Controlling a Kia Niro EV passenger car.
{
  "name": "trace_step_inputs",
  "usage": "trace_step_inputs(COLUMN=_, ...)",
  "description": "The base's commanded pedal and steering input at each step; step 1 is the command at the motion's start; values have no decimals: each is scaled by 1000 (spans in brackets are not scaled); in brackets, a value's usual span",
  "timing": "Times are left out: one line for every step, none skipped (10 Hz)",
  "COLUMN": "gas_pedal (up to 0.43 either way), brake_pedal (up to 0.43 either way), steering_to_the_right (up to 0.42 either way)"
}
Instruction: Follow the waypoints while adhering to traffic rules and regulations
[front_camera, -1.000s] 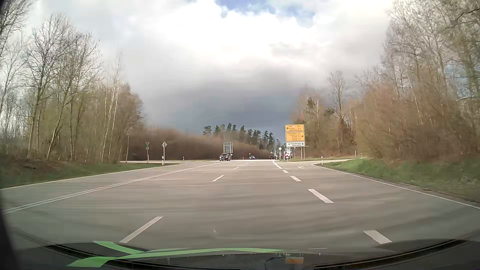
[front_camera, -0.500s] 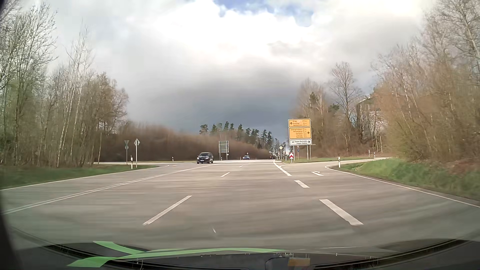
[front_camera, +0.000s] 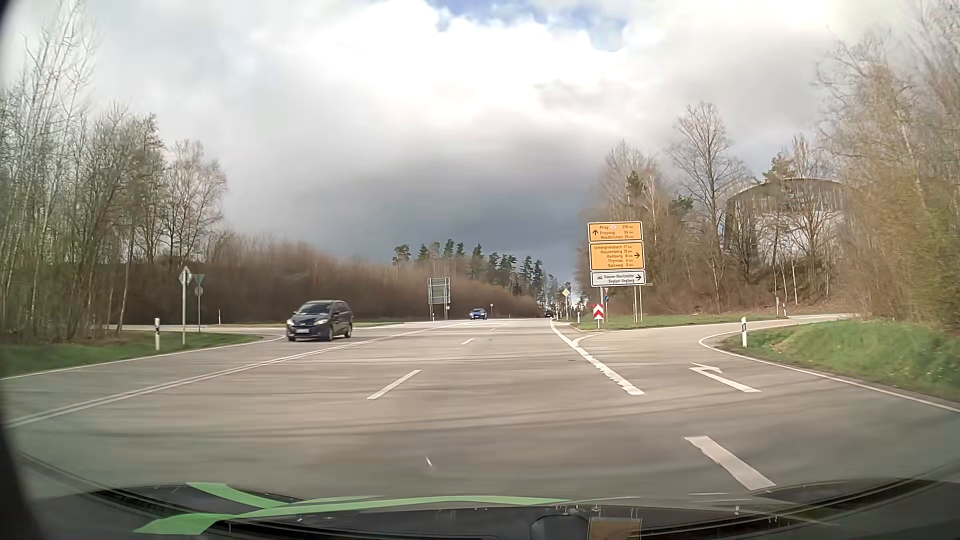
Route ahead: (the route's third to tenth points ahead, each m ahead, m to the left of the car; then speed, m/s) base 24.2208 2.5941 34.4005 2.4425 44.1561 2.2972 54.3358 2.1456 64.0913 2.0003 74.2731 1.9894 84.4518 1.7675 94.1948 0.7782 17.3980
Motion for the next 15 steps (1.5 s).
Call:
trace_step_inputs(gas_pedal=189, brake_pedal=0, steering_to_the_right=0)
trace_step_inputs(gas_pedal=189, brake_pedal=0, steering_to_the_right=0)
trace_step_inputs(gas_pedal=189, brake_pedal=0, steering_to_the_right=0)
trace_step_inputs(gas_pedal=189, brake_pedal=0, steering_to_the_right=0)
trace_step_inputs(gas_pedal=189, brake_pedal=0, steering_to_the_right=0)
trace_step_inputs(gas_pedal=189, brake_pedal=0, steering_to_the_right=0)
trace_step_inputs(gas_pedal=189, brake_pedal=0, steering_to_the_right=0)
trace_step_inputs(gas_pedal=189, brake_pedal=0, steering_to_the_right=0)
trace_step_inputs(gas_pedal=189, brake_pedal=0, steering_to_the_right=0)
trace_step_inputs(gas_pedal=189, brake_pedal=0, steering_to_the_right=0)
trace_step_inputs(gas_pedal=189, brake_pedal=0, steering_to_the_right=0)
trace_step_inputs(gas_pedal=189, brake_pedal=0, steering_to_the_right=1)
trace_step_inputs(gas_pedal=189, brake_pedal=0, steering_to_the_right=0)
trace_step_inputs(gas_pedal=189, brake_pedal=0, steering_to_the_right=2)
trace_step_inputs(gas_pedal=189, brake_pedal=0, steering_to_the_right=2)
